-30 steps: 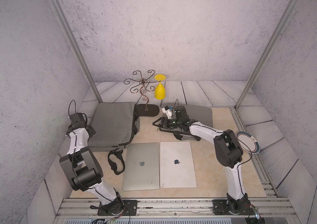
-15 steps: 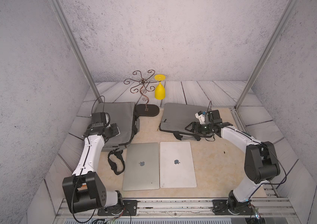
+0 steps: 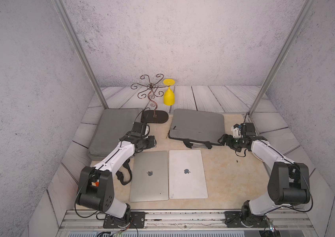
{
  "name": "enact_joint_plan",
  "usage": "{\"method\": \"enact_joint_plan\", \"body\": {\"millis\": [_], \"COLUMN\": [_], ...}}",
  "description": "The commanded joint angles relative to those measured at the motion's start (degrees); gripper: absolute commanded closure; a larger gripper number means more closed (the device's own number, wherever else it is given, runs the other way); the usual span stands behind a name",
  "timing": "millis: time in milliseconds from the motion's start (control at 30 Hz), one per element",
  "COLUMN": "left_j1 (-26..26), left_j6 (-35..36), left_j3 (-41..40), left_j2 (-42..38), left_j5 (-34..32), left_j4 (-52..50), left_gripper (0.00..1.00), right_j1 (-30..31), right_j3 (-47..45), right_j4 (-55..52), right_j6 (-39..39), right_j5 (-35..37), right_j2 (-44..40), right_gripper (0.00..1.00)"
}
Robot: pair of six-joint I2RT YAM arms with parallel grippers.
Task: Open the zippered laptop bag and take out the laptop
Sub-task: Place the zippered laptop bag in the zippered laptop bag, then adjust the zippered laptop bag at the center of the board.
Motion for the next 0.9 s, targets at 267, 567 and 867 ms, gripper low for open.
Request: {"method": "enact_joint_plan", "body": {"millis": [267, 567, 867], "left_j1": [-3.44, -3.22, -3.31], "left_j6": [7.79, 19.83, 16.05], "left_j3": [17.19, 27.68, 35.03], "left_j2": [20.1, 31.1, 39.08], "left_j5": [5.03, 10.47, 12.27], "left_j4": [4.73, 2.16, 3.48], "left_gripper": [0.41, 0.41, 0.42], "right_j1": [-0.49, -0.04, 0.46], "right_j3": [0.01, 1.37, 4.75], "right_j4": [5.52, 7.67, 8.82], "right_j6": [5.03, 10.85, 11.58], "right_j5": [2.63, 4.15, 4.87], "right_j2": [4.81, 10.57, 16.55], "right_gripper": [0.1, 0.11, 0.14]}}
